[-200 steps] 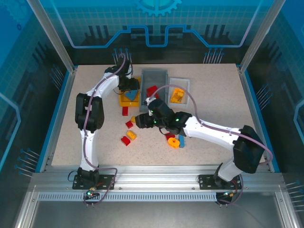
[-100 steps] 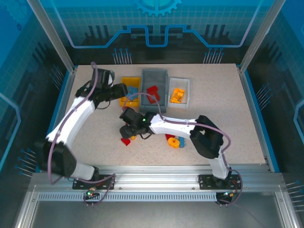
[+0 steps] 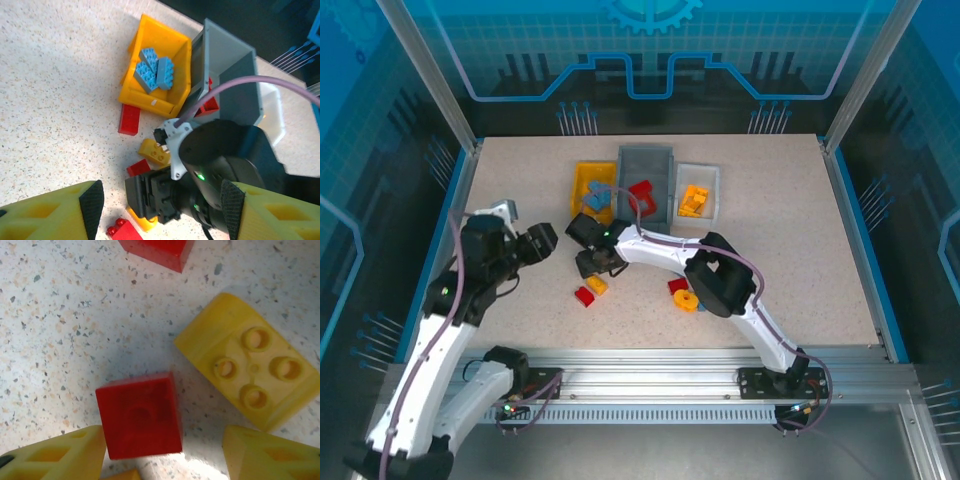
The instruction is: Sort the legos into containers by color
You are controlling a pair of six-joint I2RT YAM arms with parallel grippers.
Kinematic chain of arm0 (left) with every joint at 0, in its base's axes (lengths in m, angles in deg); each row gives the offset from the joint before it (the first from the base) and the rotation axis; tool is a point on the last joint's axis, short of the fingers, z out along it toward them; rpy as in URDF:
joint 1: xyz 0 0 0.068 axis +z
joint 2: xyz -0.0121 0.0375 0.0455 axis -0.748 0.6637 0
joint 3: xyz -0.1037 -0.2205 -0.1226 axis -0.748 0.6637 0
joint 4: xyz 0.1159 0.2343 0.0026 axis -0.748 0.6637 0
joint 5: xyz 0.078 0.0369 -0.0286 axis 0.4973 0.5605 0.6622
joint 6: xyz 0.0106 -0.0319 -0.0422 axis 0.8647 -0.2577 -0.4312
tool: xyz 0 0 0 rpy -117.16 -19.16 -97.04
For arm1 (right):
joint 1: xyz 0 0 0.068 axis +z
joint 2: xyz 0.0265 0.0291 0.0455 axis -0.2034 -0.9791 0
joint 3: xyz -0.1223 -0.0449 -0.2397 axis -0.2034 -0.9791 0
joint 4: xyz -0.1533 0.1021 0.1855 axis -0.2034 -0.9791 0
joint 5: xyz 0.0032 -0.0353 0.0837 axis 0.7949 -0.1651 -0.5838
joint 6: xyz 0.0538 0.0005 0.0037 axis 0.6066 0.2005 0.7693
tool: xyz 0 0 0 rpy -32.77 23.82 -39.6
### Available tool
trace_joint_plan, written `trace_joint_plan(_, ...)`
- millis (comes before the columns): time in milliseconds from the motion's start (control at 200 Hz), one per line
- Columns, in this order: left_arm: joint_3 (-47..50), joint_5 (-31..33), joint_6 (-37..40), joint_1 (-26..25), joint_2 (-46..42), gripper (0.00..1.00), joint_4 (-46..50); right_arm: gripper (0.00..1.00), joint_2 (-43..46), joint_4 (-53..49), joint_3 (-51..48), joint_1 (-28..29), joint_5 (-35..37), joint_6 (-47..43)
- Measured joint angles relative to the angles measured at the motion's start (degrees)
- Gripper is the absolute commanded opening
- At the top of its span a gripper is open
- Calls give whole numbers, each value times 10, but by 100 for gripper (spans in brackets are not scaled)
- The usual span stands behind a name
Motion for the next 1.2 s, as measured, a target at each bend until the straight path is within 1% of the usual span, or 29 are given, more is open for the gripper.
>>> trace_joint_plan(95, 3, 3, -9, 0, -40, 67, 21, 61, -16, -3, 17, 0, 1, 1)
trace_joint_plan(155, 5, 4, -10, 0, -52, 67, 33, 58, -20, -12, 28, 0, 0, 2)
trace_joint_plan(350, 23, 4, -21, 0, -57, 67, 56, 34, -43, -20, 61, 0, 3, 6)
trace_joint_plan(425, 26, 2, -24, 0, -57, 68, 56, 29, -43, -21, 62, -1, 3, 3)
trace_joint_plan(525, 26, -11, -26, 0, -55, 70, 51, 28, -37, -15, 55, 2, 7, 1)
trace_joint_plan(585, 26, -28, -32, 0, -50, 70, 42, 28, -18, -8, 28, 6, 15, 1)
trace_joint_plan(650, 26, -54, -41, 0, -38, 70, 23, 28, 20, -6, -13, 10, 24, 1)
trace_joint_plan(755, 25, -92, -55, -4, -5, 70, -16, 28, 108, -3, -71, 8, 43, 1)
trace_joint_plan(825, 21, -105, -60, -24, 22, 70, -43, 28, 163, 4, -95, -6, 51, 1)
trace_joint_plan(920, 9, -107, -63, -68, 61, 70, -75, 28, 203, 17, -103, -53, 53, 2)
trace_joint_plan(995, 3, -105, -66, -106, 87, 70, -102, 28, 200, 25, -101, -96, 58, 1)
trace_joint_plan(1081, 2, -98, -68, -141, 109, 70, -129, 28, 165, 17, -80, -142, 61, 1)
trace_joint_plan(1201, 2, -81, -70, -176, 132, 70, -153, 31, 96, 4, -29, -171, 58, 0)
